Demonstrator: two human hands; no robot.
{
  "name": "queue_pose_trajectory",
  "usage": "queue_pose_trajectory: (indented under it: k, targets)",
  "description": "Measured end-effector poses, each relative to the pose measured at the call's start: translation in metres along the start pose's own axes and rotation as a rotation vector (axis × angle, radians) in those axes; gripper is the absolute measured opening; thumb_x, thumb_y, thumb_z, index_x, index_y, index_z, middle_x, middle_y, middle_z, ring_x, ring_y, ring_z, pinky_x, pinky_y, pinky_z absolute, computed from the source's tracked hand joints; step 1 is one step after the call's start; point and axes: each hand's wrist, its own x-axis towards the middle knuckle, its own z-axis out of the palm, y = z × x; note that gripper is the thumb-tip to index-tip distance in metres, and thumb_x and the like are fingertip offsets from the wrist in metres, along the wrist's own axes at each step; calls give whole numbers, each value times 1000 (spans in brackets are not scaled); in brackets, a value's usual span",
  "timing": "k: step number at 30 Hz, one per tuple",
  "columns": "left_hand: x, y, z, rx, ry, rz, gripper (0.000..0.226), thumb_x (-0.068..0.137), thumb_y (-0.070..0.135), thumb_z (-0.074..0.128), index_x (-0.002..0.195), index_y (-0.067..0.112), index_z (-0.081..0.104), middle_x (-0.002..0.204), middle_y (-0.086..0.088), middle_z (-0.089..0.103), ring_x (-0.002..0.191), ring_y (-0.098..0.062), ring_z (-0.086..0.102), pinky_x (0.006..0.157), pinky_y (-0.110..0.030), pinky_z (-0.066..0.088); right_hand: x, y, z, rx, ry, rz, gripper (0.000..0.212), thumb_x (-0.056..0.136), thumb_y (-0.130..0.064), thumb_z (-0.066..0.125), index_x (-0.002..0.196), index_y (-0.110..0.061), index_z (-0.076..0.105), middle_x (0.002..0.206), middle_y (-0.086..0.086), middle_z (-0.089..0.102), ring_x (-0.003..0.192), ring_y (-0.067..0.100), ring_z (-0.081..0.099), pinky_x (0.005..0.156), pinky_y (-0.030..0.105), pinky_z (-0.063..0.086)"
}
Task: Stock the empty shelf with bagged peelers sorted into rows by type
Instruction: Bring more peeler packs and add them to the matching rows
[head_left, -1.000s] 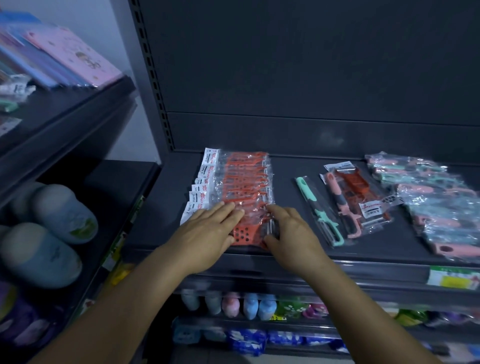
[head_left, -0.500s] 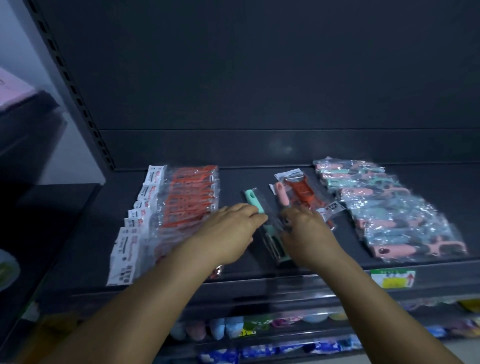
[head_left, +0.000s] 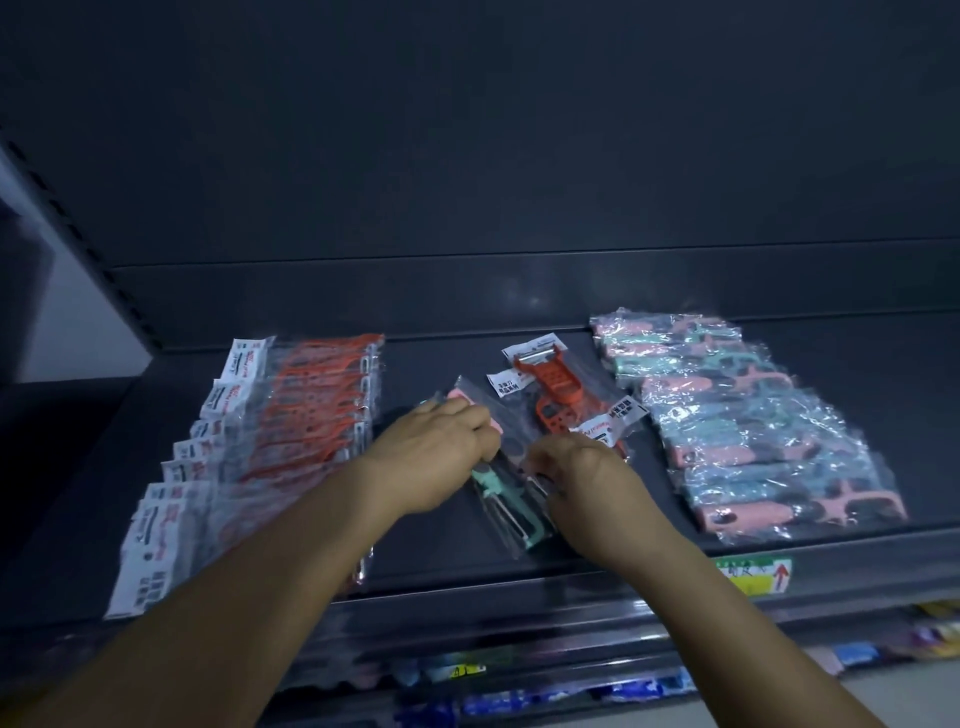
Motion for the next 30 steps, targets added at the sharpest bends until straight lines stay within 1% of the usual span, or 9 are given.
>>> queue_pose_trajectory:
  k: [3, 6, 12, 15, 17, 20, 22, 25, 30]
  targets:
    - [-3, 0, -1, -17, 9, 45, 24, 89, 8, 50, 109, 23, 50, 125, 5, 46, 122, -16, 39, 109, -33, 29, -10, 3, 2, -56, 83, 142, 23, 84, -11, 55, 106, -16, 56, 108, 5, 58, 98, 27, 59, 69, 28, 40]
    - [-1, 1, -2, -22, -25, 61, 30, 89, 7, 50, 114, 23, 52, 120, 5, 47, 115, -17, 45, 100, -33, 37, -18, 4, 2, -85, 82, 224, 17, 85, -21, 56, 99, -14, 60, 103, 10, 63, 96, 30, 60, 71, 30, 43]
    - [0, 2, -11, 40, -97, 106, 22, 86, 16, 56, 108, 18, 57, 118, 0, 44, 113, -19, 43, 94, -30, 35, -23, 1, 5, -46, 115, 317, 14, 86, -20, 57, 97, -12, 61, 100, 11, 62, 92, 30, 62, 66, 25, 35]
    - [-1, 7, -17, 55, -41, 114, 28, 86, 17, 54, 114, 16, 53, 118, 0, 45, 113, -18, 44, 90, -26, 31, -25, 1, 7, 27, 144, 340, 9, 86, -20, 59, 93, -15, 61, 99, 9, 62, 89, 29, 61, 66, 25, 36]
    - [4, 10, -20, 60, 16, 133, 31, 85, 15, 53, 116, 14, 50, 118, -1, 47, 113, -20, 45, 93, -29, 34, -28, 1, 6, 79, 172, 362, 6, 86, -17, 59, 91, -17, 62, 99, 10, 65, 90, 30, 61, 68, 27, 42]
    - [13, 10, -20, 41, -3, 110, 32, 85, 13, 54, 116, 13, 49, 120, -3, 50, 115, -22, 47, 94, -32, 37, -31, 2, 3, 145, 200, 422, 14, 85, -10, 53, 93, -15, 64, 98, 11, 69, 94, 32, 63, 77, 33, 49]
    - [18, 11, -14, 22, -56, 86, 29, 86, 13, 54, 114, 14, 47, 120, -3, 53, 113, -24, 50, 89, -34, 38, -33, 1, 1, 171, 208, 445, 16, 89, -16, 50, 95, -12, 64, 97, 12, 70, 93, 32, 63, 77, 33, 49]
    - [22, 11, -5, -19, -80, 41, 30, 86, 7, 52, 114, 14, 43, 114, -6, 57, 103, -28, 55, 77, -35, 39, -35, -5, 1, 188, 163, 474, 23, 84, -29, 62, 98, -11, 61, 98, 9, 67, 95, 30, 62, 76, 32, 46]
    - [23, 9, 0, 45, -23, 102, 35, 84, -3, 49, 116, 10, 52, 111, -7, 57, 106, -27, 53, 84, -37, 47, -34, -13, 6, 160, 133, 518, 34, 78, -25, 68, 104, -8, 53, 105, 13, 63, 94, 30, 59, 68, 27, 37]
